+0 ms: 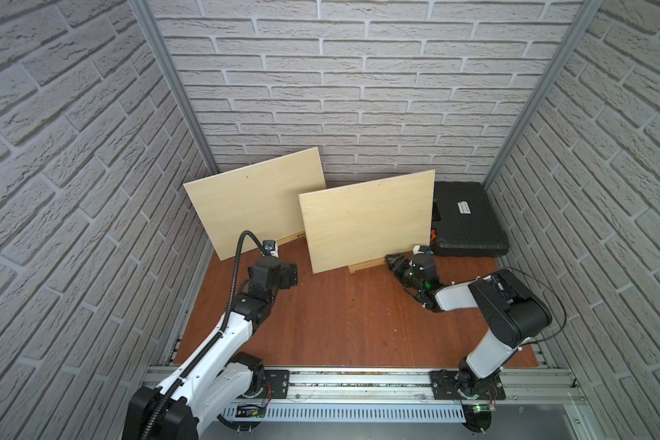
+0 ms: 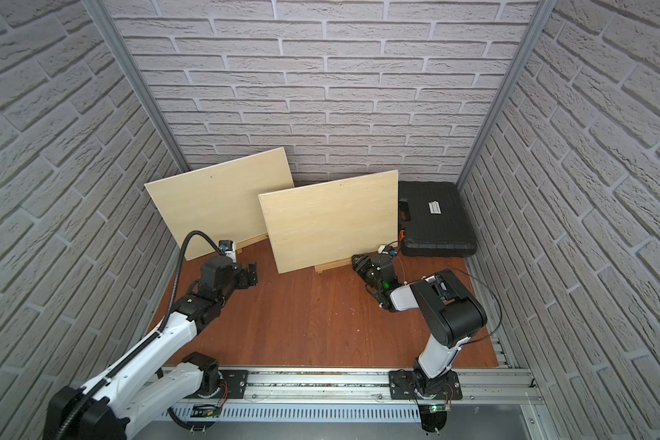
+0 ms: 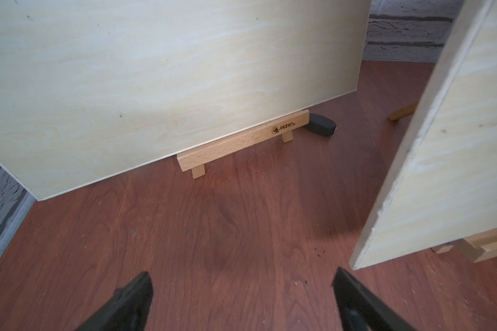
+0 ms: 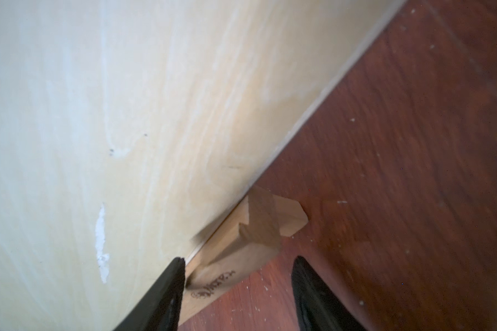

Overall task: Disassemble the easel
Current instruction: Move the easel to the center of the board.

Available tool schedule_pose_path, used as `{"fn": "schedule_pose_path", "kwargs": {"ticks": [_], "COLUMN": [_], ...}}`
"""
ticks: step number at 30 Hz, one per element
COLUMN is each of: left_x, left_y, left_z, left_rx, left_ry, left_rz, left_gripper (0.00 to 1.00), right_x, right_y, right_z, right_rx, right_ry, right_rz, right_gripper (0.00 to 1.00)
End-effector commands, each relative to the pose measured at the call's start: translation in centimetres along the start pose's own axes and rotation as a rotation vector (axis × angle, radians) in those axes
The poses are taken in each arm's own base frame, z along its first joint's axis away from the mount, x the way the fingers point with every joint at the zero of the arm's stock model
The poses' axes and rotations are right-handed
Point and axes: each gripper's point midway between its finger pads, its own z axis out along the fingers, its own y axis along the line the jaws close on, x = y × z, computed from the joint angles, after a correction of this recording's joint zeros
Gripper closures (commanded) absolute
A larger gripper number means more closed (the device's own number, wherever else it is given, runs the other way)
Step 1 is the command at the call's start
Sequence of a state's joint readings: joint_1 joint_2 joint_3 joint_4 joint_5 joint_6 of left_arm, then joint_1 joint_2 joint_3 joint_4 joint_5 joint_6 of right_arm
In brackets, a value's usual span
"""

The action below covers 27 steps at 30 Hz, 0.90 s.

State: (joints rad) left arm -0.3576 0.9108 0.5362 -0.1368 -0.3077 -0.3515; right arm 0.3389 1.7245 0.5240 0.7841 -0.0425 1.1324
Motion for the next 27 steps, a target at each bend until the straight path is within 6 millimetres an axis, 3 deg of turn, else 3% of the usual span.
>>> {"fn": "schedule_pose_path", "kwargs": {"ticks": [1, 8, 18, 27], "left_x": [-0.6, -0.6, -0.5, -1.3], "left_y": [-0.1, 0.0, 0.0, -0.2], "left_z": [-0.2, -0.4, -0.6, -1.7], "left_rx": [-0.005, -0.015, -0.024, -0.022], "left_ry": [-0.017, -0.020, -0.014, -0.023], "left_rz": [0.015, 0.021, 0.036, 0.057], "left_gripper": [0.02, 0.02, 0.02, 0.02], "right_x": [-1.3, -1.5, -1.0, 0.7], "right_y": [2.9, 3.3, 2.7, 1.8], "right_z": [0.5, 1.3, 1.7, 1.5], "right_rx": [-0.117, -0.145, -0.136, -0.101], "right_ry": [-0.062, -0.072, -0.065, -0.052], "right_rz": [0.028, 0.042, 0.070, 0.096], "right_gripper": [0.42, 0.50, 0.73, 0.81]}}
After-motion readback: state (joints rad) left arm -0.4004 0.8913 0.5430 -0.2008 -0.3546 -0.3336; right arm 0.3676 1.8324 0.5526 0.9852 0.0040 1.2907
